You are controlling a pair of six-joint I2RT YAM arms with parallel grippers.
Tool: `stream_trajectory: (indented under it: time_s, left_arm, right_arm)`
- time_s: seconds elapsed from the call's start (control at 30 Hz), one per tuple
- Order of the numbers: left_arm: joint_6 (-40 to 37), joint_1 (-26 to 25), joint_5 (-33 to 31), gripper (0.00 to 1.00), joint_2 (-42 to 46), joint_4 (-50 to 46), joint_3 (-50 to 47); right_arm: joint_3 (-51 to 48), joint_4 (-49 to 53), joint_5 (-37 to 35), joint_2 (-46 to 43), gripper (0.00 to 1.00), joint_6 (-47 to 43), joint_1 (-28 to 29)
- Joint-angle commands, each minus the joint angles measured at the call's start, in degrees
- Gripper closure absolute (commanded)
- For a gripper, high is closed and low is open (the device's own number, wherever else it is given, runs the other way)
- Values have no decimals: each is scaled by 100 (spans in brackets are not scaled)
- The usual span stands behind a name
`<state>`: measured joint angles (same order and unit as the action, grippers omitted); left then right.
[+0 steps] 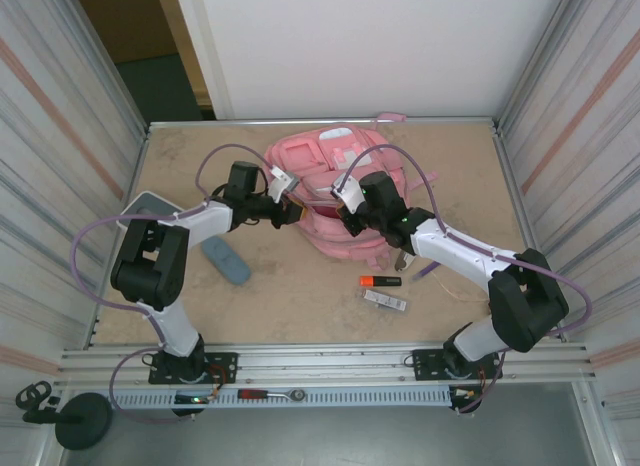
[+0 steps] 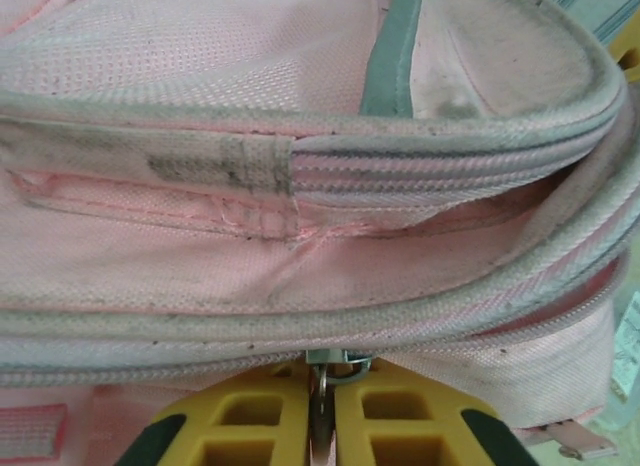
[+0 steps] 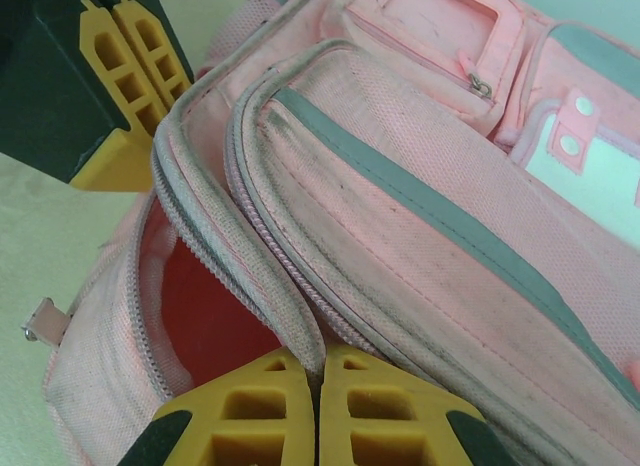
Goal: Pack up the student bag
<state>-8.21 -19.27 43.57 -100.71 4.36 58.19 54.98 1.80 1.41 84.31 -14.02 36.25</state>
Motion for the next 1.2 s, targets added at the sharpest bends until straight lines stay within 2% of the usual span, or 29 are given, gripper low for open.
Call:
stream_trajectory:
  time_s: [0.0, 0.17, 0.37, 0.47, 0.53, 0.63, 0.73, 0.83, 0.9, 1.03, 1.17]
  left_arm:
    - [79, 69, -670, 94, 103, -42, 187]
    - [367, 258, -1724, 97, 26, -501, 471]
    - [767, 456, -2732, 95, -233, -784, 816]
    - [961, 537, -3219, 90, -423, -1069, 1133]
    - [1012, 571, -3426, 83, -431, -1210, 1229]
    - [890, 573, -3264, 61, 15, -810, 820]
    - [649, 573, -2797, 46, 778, 42, 60]
    - [-32, 507, -1974, 38, 1460, 581, -455]
    - [-684, 314, -1658, 35, 1787, 874, -700]
    - [-2146, -240, -1676, 23, 1975, 1008, -753]
    - [-2809, -467, -1576, 20, 1560, 660, -199]
  right_arm:
    - [59, -66, -308, -110, 100, 52, -177]
    - [-5, -28, -299, -199, 100, 12, -259]
    - [-5, -30, -291, -209, 100, -30, -268]
    - [58, -57, -224, -206, 100, -6, -261]
    - [169, -53, -145, -177, 100, 13, -250]
    - [446, 49, -36, -71, 100, 0, -210]
    - [848, 281, 81, 95, 100, -61, -180]
    - [1243, 607, 185, 257, 100, -164, -149]
    - [1400, 734, 320, 312, 100, -217, -155]
    - [1734, 935, 733, 425, 100, -243, -210]
    - [1983, 1014, 1092, 527, 100, -198, -264]
